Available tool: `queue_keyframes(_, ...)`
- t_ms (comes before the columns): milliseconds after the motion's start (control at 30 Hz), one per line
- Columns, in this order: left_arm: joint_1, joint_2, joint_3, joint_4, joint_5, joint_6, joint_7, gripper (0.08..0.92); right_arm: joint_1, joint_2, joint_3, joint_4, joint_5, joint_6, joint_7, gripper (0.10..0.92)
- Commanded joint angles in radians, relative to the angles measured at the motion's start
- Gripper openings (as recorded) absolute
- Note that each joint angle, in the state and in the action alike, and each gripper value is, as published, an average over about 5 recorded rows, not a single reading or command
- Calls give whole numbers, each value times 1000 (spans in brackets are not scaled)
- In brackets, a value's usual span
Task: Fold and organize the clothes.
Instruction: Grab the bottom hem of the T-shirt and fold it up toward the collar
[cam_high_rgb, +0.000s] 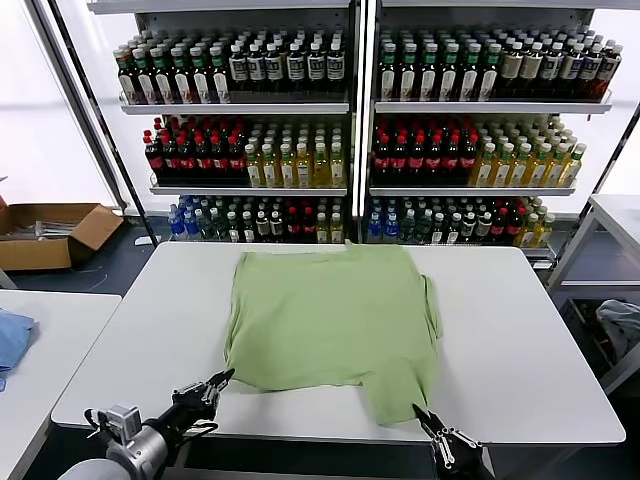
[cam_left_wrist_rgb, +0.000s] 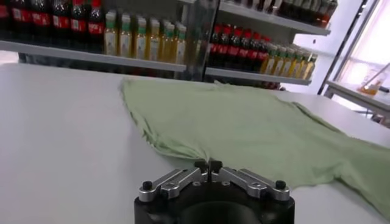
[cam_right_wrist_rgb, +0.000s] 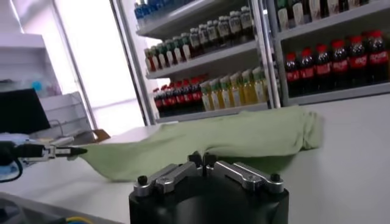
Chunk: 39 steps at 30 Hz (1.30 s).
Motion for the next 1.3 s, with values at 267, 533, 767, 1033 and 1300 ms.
queue_keyframes(267, 20, 50, -65, -69, -108, 21, -29, 94, 86, -11, 8, 7, 80, 31, 19, 109)
queue_keyframes(533, -236, 110, 59, 144, -157, 24, -28, 94, 392, -66, -60, -159, 105, -6, 114, 109)
queue_keyframes(767, -417, 139, 160, 292, -195, 19, -35, 94, 582, -136, -128, -297, 128, -30, 163, 109)
queue_keyframes(1033, -613, 126, 299, 472, -187, 8, -27, 94, 757, -169, -243, -415, 112, -68, 256, 109)
queue_keyframes(1300, -729, 87, 388, 618, -148, -10, -27, 94, 972, -212, -425, -525, 38, -123, 318, 109)
